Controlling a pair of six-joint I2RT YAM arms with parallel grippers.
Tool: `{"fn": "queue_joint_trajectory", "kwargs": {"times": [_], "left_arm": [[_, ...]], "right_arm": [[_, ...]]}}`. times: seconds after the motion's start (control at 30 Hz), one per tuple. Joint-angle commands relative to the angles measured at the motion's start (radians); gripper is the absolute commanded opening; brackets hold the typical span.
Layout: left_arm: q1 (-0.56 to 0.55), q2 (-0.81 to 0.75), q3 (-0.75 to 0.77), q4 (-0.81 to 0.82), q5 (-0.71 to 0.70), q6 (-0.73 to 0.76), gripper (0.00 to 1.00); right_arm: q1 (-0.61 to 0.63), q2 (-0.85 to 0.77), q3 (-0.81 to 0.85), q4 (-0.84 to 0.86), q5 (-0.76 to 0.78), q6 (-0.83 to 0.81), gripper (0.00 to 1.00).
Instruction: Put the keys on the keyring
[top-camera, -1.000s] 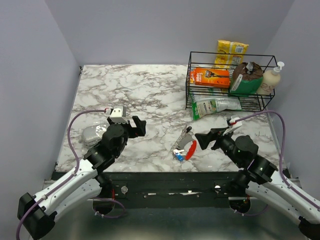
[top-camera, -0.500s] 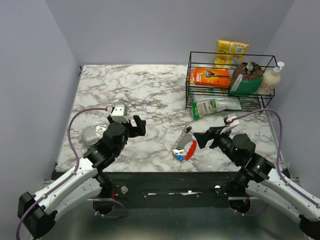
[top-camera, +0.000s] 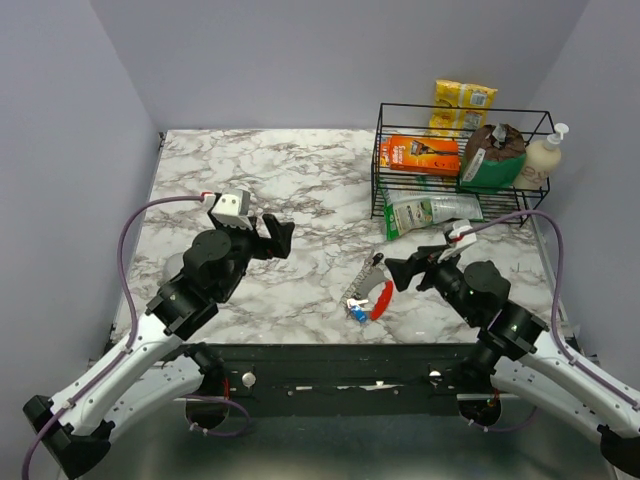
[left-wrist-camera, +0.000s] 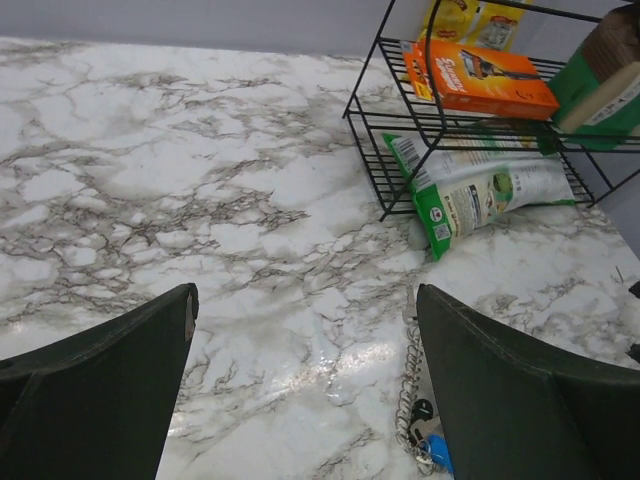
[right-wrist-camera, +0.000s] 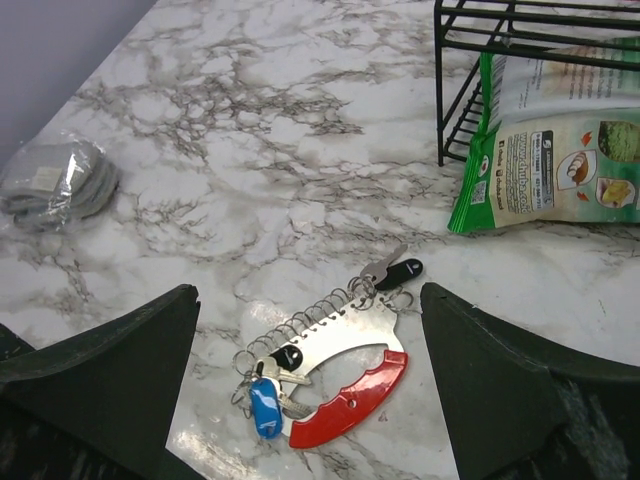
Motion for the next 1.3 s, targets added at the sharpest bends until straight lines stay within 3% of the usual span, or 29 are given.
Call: {"fn": "queue_joint_trajectory", "kwargs": {"times": [0.0, 0.5, 1.27], "left_arm": [[-0.002, -0.016, 0.060, -0.080, 0.175, 0.122, 0.99], [-0.002, -0.012, 0.153, -0.184, 0.108, 0.174, 0.99], [-0.002, 0.016, 0.126, -0.206, 0.072, 0.182, 0.98]], "right_arm": [[0.003, -0.006, 0.048, 0.036, 0.035, -0.041, 1.00], [0.003, -0.032, 0.128, 0.064, 0.047, -0.095, 1.00], [0.005, -0.020, 0.126, 0.101, 0.053, -0.126, 1.00]]}}
